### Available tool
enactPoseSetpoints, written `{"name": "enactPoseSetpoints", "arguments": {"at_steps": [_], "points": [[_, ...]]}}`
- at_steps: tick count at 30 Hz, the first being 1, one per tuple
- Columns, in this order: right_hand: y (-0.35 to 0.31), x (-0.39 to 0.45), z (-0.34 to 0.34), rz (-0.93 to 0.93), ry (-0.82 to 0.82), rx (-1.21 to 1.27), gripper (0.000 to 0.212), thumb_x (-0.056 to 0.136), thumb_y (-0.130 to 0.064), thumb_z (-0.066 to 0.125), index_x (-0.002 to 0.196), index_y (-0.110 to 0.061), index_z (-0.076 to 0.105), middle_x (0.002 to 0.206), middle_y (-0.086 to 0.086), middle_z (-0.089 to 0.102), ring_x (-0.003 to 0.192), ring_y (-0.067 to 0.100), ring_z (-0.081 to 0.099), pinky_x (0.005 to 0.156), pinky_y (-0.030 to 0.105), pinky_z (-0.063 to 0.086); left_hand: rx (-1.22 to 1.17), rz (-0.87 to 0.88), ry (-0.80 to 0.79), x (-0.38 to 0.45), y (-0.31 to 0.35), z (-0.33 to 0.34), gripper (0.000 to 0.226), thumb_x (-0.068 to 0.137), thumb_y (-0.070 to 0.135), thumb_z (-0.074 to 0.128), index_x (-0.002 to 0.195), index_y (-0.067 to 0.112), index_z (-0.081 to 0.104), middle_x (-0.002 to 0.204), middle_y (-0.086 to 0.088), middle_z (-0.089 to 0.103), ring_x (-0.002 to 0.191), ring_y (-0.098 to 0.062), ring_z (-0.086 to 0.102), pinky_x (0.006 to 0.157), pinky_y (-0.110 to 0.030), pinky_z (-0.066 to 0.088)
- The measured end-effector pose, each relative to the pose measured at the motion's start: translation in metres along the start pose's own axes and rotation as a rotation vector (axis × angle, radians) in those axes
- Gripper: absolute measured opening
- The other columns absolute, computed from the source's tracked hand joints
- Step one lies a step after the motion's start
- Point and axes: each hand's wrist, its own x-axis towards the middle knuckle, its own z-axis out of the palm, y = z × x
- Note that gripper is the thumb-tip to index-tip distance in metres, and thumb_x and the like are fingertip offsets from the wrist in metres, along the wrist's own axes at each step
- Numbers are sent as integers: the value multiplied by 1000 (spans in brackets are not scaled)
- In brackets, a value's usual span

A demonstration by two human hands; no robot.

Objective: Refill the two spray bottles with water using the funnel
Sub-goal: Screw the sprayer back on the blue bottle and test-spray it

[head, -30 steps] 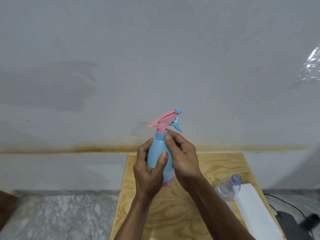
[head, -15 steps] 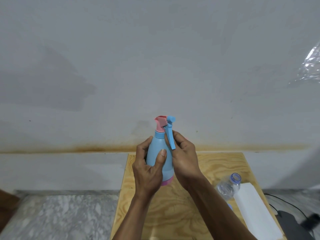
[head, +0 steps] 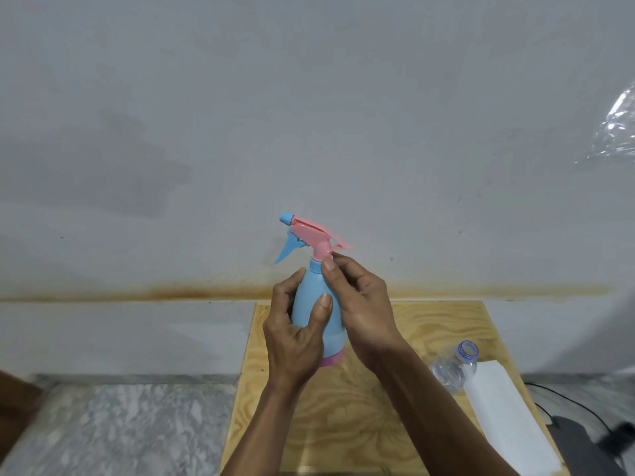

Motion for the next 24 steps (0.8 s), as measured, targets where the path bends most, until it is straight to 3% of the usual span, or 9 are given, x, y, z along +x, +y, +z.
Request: {"name": "enactPoseSetpoints", "arguments": {"at_steps": [4, 8, 14, 20, 24], "points": [[0, 0, 1, -1, 33, -25, 39, 81, -55, 73, 106, -26, 70, 107, -1, 74, 109, 25, 68, 94, 55, 55, 2, 2, -4, -2, 0, 0, 45, 82, 44, 68, 122, 28, 57, 115, 20, 66, 106, -9, 67, 80, -19, 55], [-1, -1, -1, -19, 7, -47, 28, 92, -48, 66, 113, -30, 70, 109, -5, 74, 109, 20, 69, 95, 52, 56, 4, 6, -11, -3, 0, 1, 44, 81, 43, 68, 121, 30, 57, 115, 19, 66, 106, -9, 67, 80, -17, 54], [-5, -2, 2, -41, 3, -68, 37, 93, -50, 64, 124, -30, 66, 115, -5, 71, 114, 20, 66, 94, 51, 57, 78, 37, -6, -5, -4, -1, 50, 79, 45, 69, 124, 28, 56, 118, 14, 66, 106, -6, 66, 80, -15, 53], [-2, -1, 3, 11, 44, -24, 27, 90, -44, 71, 114, -32, 71, 110, -3, 73, 106, 24, 70, 88, 53, 59, 118, 35, -11, -7, -9, -3, 51, 77, 48, 69, 122, 30, 54, 117, 6, 65, 105, -5, 65, 79, -12, 52], [0, 0, 2, 41, 55, -14, 36, 81, -51, 76, 109, -28, 73, 107, 0, 74, 103, 27, 71, 87, 55, 59, 128, 34, -9, -9, -12, -4, 52, 77, 49, 68, 122, 27, 56, 116, 6, 66, 103, -5, 66, 77, -12, 53]]}}
